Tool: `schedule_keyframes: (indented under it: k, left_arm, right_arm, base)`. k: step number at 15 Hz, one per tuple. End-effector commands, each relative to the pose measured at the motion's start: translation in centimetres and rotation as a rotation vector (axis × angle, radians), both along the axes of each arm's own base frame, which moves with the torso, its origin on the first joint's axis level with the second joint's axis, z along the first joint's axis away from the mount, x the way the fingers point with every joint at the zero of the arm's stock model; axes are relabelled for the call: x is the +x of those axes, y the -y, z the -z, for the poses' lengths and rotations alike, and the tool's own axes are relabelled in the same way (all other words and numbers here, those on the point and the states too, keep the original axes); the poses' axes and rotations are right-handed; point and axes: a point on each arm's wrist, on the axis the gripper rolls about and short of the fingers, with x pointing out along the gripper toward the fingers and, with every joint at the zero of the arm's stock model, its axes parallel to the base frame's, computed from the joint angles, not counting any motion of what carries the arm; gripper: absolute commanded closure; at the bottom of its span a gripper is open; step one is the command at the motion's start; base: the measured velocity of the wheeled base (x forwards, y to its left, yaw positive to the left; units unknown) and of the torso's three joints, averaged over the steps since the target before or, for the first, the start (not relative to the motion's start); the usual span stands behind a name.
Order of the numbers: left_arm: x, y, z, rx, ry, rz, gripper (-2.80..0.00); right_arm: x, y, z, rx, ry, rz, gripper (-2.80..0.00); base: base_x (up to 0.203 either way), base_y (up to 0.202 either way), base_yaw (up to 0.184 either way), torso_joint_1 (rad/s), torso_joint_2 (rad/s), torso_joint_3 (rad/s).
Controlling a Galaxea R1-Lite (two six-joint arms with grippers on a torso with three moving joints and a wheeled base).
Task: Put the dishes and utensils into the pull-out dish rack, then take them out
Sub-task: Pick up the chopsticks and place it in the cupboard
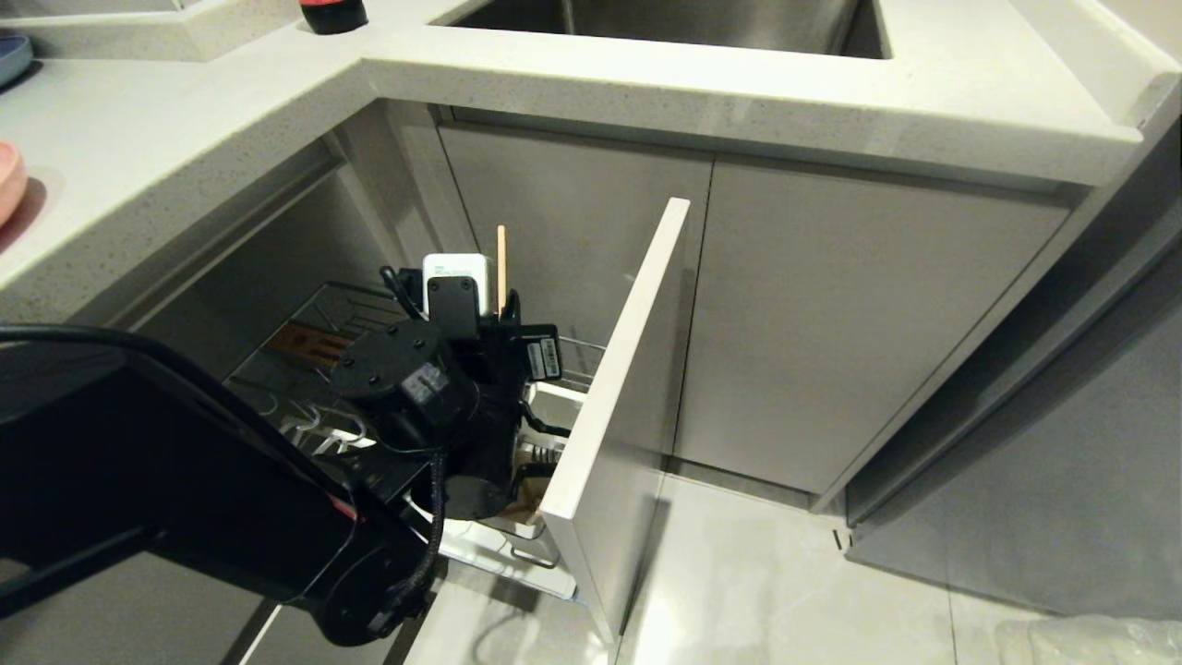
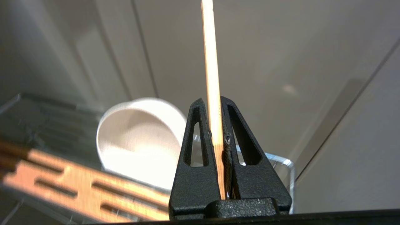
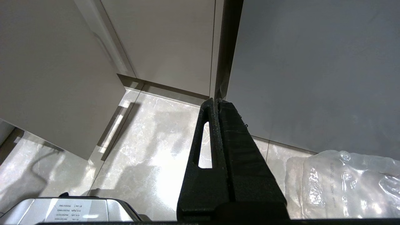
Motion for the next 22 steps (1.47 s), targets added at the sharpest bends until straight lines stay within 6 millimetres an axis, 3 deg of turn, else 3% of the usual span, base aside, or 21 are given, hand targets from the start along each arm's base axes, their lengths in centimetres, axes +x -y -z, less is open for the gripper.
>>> schedule_keyframes:
  k: [1,22]
  left_arm:
    - [0.4,0.2,1.0,0.007,-0.018,-0.013,0.00]
    - [3.0,0.5,5.3,0.058,-0.095,-0.053,0.00]
  right_arm:
    - [0.0,0.0,0.0,0.000,0.001,-0.001,0.00]
    - [0.0,0.0,0.0,0.000,0.001,-0.001,0.00]
  base:
    - [0.000,0.000,0.000,0.000,0.00,0.000]
    - [0.000,0.000,0.000,0.000,0.00,0.000]
